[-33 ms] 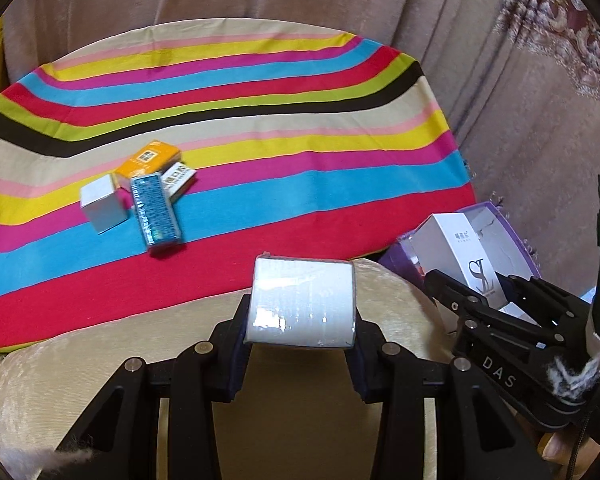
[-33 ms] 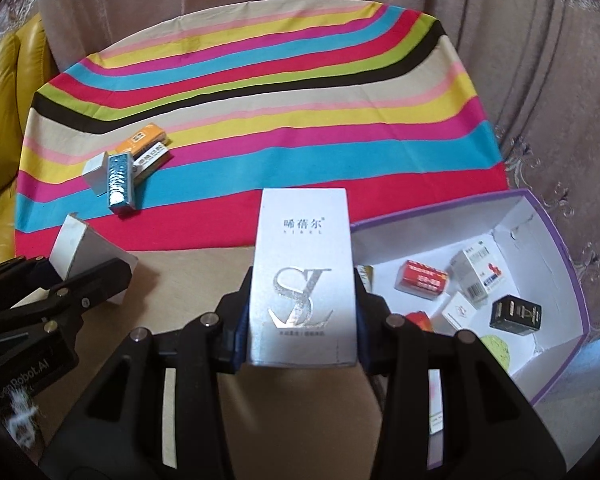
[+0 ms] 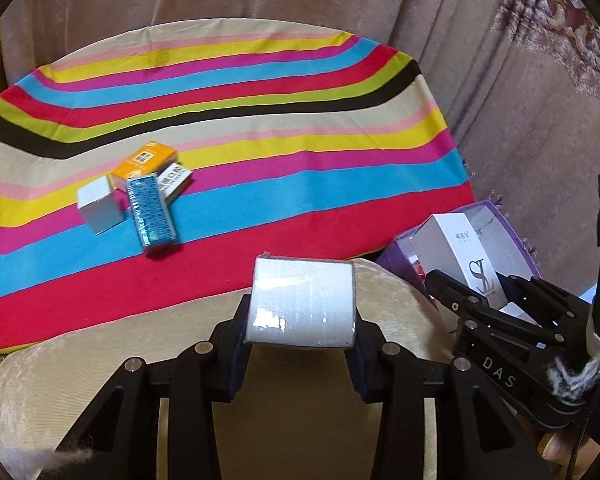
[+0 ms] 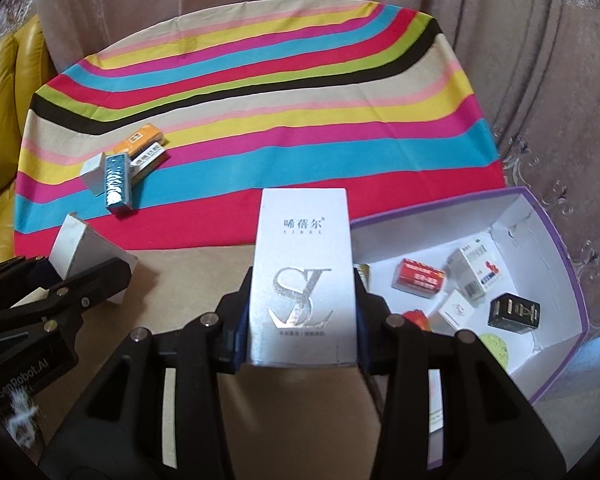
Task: Organize objects
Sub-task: 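Carry both boxes into the purple-rimmed box and open both tools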
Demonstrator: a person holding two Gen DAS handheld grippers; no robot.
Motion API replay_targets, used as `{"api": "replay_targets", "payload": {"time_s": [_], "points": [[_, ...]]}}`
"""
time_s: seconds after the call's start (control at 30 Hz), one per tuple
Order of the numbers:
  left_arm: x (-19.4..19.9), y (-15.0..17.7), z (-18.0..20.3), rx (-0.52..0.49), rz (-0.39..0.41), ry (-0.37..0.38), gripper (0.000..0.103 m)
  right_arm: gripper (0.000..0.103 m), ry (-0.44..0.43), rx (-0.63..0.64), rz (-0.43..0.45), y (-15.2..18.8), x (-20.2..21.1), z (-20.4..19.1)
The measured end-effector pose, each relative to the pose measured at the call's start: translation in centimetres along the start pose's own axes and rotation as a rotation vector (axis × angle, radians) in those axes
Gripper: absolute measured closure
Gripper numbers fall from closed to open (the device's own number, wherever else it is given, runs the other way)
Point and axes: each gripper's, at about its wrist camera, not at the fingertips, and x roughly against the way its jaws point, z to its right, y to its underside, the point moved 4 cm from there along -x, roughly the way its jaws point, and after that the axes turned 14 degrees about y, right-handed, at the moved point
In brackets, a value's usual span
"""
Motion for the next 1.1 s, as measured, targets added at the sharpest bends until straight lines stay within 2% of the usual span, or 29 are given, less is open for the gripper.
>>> {"api": "replay_targets", "payload": {"time_s": [0.97,1.1], "points": [[-5.3,-0.5,8.0,-0.188,-0.096,0.057,0.061,0.058,0.126,-0.146,-0.046,1.9,-1.4,9.9],[-6.3,-0.7,9.5,-0.223,-0.112,0.082,0.061,0.058,0.15,-0.173,-0.054,2.1,-1.7,11.7]]}}
